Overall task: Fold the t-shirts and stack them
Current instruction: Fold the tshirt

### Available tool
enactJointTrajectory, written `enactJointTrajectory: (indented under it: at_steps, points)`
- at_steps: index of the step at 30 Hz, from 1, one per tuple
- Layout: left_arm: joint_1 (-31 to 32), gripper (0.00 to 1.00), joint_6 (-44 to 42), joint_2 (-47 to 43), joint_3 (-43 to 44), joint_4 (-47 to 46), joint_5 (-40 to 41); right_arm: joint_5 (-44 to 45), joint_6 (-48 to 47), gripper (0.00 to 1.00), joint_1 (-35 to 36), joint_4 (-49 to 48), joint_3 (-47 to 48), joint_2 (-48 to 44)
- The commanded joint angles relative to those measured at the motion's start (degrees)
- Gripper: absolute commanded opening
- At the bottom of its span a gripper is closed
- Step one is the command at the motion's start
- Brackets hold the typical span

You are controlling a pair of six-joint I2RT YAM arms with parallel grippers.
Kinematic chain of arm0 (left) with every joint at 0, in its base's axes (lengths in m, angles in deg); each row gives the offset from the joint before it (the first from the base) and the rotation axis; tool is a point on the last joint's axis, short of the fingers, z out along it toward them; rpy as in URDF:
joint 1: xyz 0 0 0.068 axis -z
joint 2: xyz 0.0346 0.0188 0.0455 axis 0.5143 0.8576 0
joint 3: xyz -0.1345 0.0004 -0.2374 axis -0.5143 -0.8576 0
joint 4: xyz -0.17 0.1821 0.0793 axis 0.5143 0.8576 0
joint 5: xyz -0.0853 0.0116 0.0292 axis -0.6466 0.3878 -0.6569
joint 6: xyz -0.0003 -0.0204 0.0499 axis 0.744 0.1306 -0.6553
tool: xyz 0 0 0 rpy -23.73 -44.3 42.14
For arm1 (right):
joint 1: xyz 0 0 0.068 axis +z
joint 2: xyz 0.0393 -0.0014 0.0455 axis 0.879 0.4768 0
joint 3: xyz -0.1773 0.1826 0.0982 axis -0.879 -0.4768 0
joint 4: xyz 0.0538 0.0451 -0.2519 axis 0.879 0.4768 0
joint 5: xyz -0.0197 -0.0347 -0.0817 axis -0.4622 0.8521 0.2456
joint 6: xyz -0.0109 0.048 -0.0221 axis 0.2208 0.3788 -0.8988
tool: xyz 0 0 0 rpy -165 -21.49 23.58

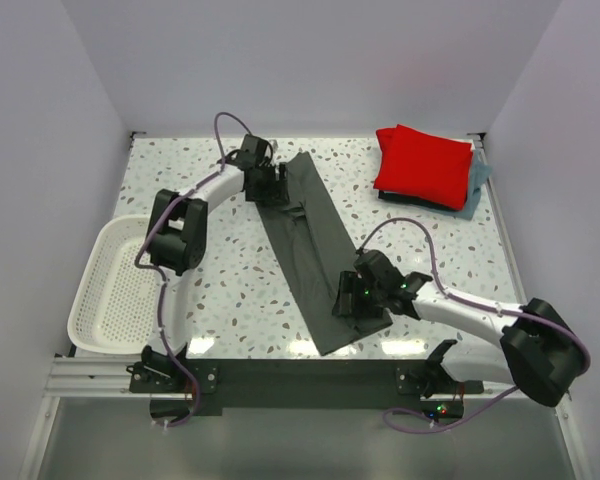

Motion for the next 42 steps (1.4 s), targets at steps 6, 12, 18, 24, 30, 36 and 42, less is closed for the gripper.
enactJointTrajectory:
  at_steps: [6, 12, 18, 24, 30, 36, 42]
  points:
    - [-0.94, 0.79, -5.21, 9.84, 7.16, -2.96, -0.47, -0.34, 3.07, 0.66, 5.85, -3.25, 7.34, 11.87]
    - [-1.03, 0.79, -6.88, 15.20, 14.90, -3.05, -1.96, 0.10, 3.24, 0.66, 9.81, -3.69, 14.37, 20.93]
    - [-1.12, 0.79, -7.67, 18.11, 20.61, -4.54, -4.25, -0.17, 2.37, 0.66, 11.75, -1.59, 20.53, 24.98]
    - [-1.12, 0.79, -6.44, 15.92, 22.73, -6.30, -7.15, 0.62, 1.40, 0.67, 13.07, 4.29, 25.54, 23.14]
    - [-1.12, 0.80, -6.27, 9.60, 22.20, -6.04, -6.19, 3.17, 2.01, 0.68, 13.86, 9.65, 27.48, 17.17]
    - [-1.12, 0.80, -6.09, 0.19, 18.78, -5.25, -2.68, 7.65, 5.69, 0.68, 13.77, 15.37, 24.41, 10.40]
    - [-1.03, 0.80, -3.37, -16.57, 0.27, -7.96, -1.44, 13.63, 11.14, 0.63, 13.33, 15.99, 18.34, 6.88]
